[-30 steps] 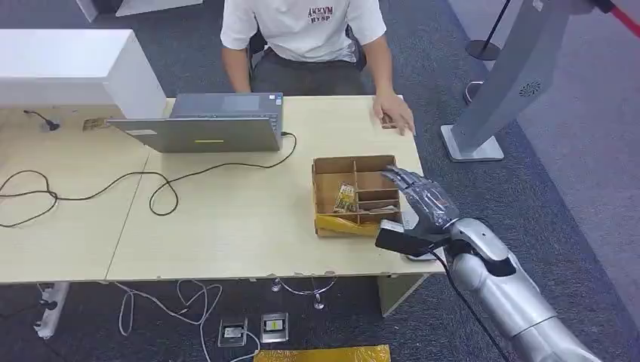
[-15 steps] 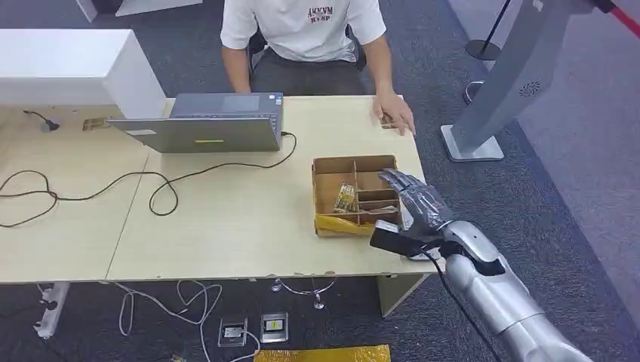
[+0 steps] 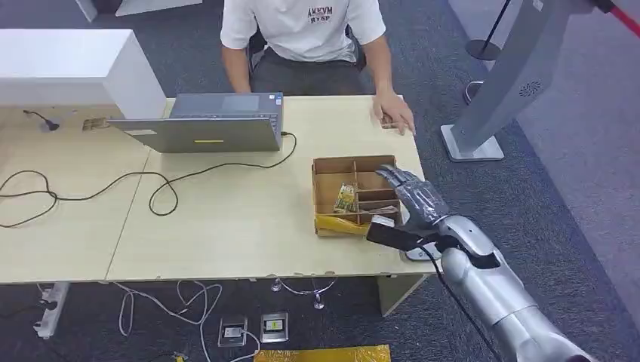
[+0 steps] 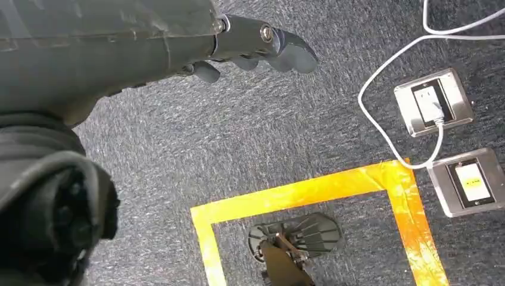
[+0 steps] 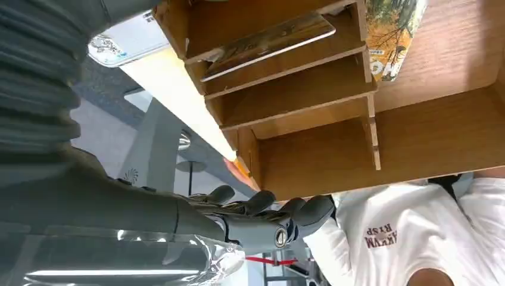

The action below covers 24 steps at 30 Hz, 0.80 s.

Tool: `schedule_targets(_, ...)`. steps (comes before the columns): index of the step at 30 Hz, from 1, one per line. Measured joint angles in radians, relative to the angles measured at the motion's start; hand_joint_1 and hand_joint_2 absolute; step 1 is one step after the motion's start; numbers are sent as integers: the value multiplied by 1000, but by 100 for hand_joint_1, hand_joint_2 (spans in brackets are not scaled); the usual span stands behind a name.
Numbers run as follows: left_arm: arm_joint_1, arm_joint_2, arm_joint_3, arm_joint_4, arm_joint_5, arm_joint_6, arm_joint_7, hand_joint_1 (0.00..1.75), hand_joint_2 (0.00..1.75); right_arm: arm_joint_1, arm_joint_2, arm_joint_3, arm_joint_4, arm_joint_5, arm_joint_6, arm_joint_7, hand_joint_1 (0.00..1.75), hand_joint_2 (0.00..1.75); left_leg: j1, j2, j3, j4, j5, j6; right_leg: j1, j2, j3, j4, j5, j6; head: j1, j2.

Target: Pass the card to the sensor for recognition and then transmit it.

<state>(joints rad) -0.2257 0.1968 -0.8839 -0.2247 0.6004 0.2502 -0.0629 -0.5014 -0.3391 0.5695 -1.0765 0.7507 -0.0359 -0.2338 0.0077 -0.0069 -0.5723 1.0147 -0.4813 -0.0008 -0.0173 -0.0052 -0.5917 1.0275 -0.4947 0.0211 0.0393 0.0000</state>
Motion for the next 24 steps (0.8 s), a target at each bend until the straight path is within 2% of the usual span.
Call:
schedule_targets(17, -1, -1, 0, 0, 0, 0, 0, 0, 0, -5, 11, 2, 24, 3, 5, -2, 0, 175, 0, 0, 0, 0, 0, 0, 0, 0, 0, 0, 0, 0, 0, 0)
schedule_targets(18, -1, -1, 0, 0, 0, 0, 0, 0, 0, -5, 12, 2, 26, 3, 6, -3, 14, 175, 0, 0, 0, 0, 0, 0, 0, 0, 0, 0, 0, 0, 0, 0)
schedule_targets(19, -1, -1, 0, 0, 0, 0, 2, 0, 0, -5, 13, 2, 27, 3, 6, -3, 161, 175, 0, 0, 0, 0, 0, 0, 0, 0, 0, 0, 0, 0, 0, 0)
schedule_targets(20, -1, -1, 0, 0, 0, 0, 3, 0, 0, -5, 13, 2, 30, 3, 7, -3, 175, 175, 0, 0, 0, 0, 0, 0, 0, 0, 0, 0, 0, 0, 0, 0)
schedule_targets(24, -1, -2, 0, 0, 0, 0, 6, 0, 0, -5, 15, 3, 38, 3, 13, -6, 175, 175, 0, 0, 0, 0, 0, 0, 0, 0, 0, 0, 0, 0, 0, 0)
